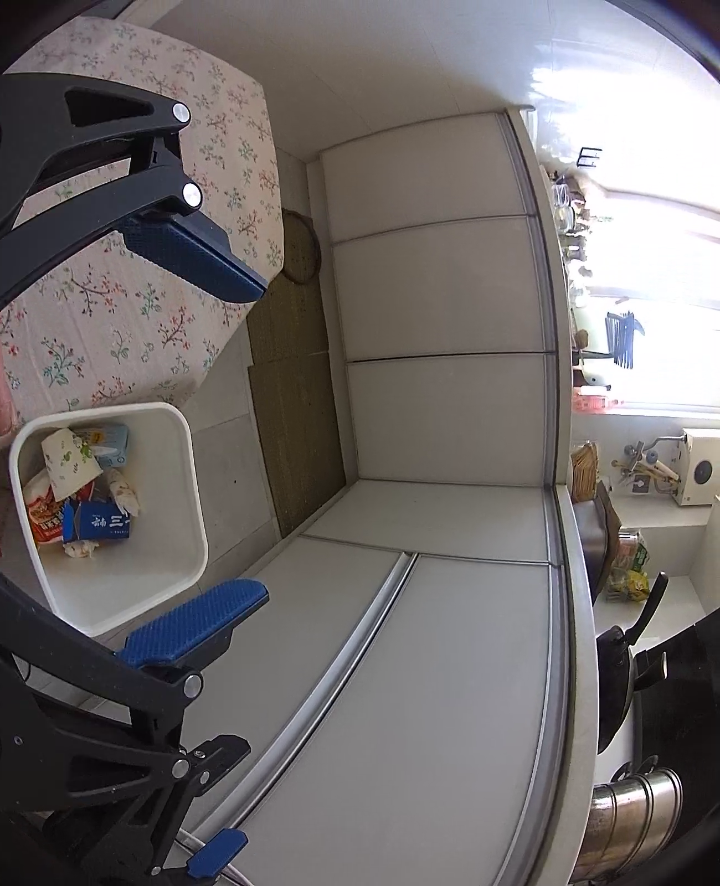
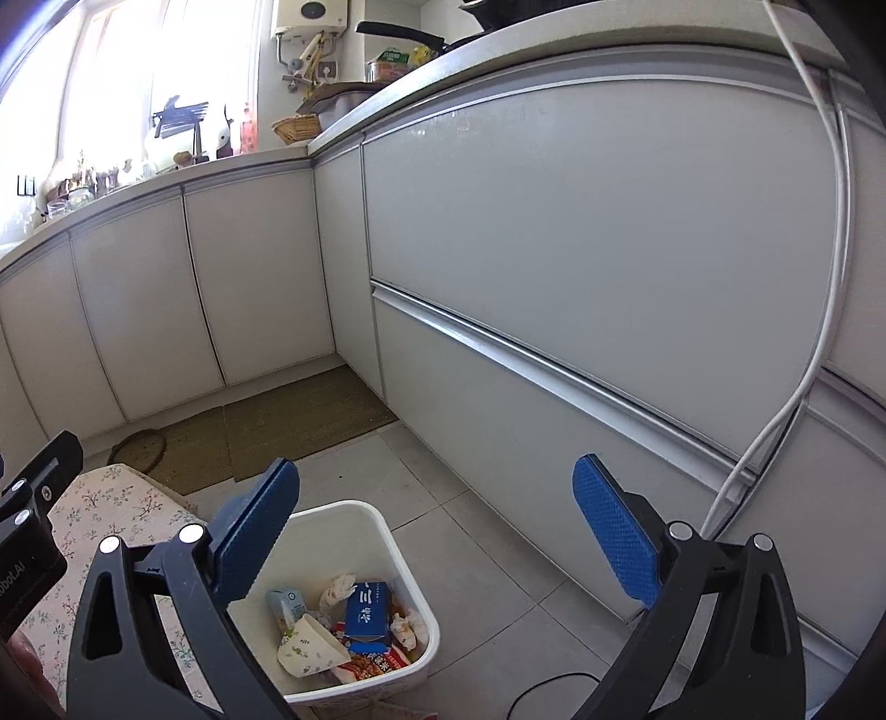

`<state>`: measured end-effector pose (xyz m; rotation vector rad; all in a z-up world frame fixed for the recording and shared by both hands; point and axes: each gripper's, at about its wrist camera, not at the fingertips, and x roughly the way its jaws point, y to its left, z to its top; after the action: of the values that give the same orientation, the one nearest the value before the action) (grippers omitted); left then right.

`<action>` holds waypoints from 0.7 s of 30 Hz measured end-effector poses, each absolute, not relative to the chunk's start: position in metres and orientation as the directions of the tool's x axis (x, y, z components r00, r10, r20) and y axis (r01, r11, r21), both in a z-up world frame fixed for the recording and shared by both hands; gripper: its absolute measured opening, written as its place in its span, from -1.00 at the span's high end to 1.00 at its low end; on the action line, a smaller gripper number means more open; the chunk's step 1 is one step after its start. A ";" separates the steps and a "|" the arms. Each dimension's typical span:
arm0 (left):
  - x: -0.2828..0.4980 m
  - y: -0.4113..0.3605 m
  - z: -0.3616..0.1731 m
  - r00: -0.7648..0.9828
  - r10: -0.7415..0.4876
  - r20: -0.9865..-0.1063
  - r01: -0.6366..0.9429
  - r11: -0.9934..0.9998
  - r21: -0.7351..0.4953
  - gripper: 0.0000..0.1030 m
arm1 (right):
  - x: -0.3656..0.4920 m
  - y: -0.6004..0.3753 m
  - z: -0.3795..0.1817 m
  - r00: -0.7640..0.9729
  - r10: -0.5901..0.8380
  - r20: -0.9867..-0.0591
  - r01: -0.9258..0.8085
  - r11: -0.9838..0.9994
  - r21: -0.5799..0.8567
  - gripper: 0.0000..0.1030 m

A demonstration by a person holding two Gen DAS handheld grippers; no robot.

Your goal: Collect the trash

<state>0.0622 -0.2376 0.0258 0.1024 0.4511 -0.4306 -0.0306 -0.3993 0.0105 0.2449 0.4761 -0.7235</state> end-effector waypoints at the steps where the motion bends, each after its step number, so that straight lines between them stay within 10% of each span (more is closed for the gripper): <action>1: 0.059 -0.231 0.028 0.822 -0.367 -0.436 0.410 0.912 0.003 -0.86 | -0.034 -0.395 0.012 0.657 -0.564 -0.499 0.677 0.733 0.063 -0.87; 21: 0.021 -0.115 0.023 0.836 -0.178 -0.520 0.209 0.978 0.001 -0.86 | -0.057 -0.289 0.016 0.776 -0.406 -0.483 0.493 0.867 0.064 -0.87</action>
<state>0.0212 -0.1153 0.0230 0.0590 0.5441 -0.2051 -0.0575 -0.2886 0.0165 0.1917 0.4775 -0.4898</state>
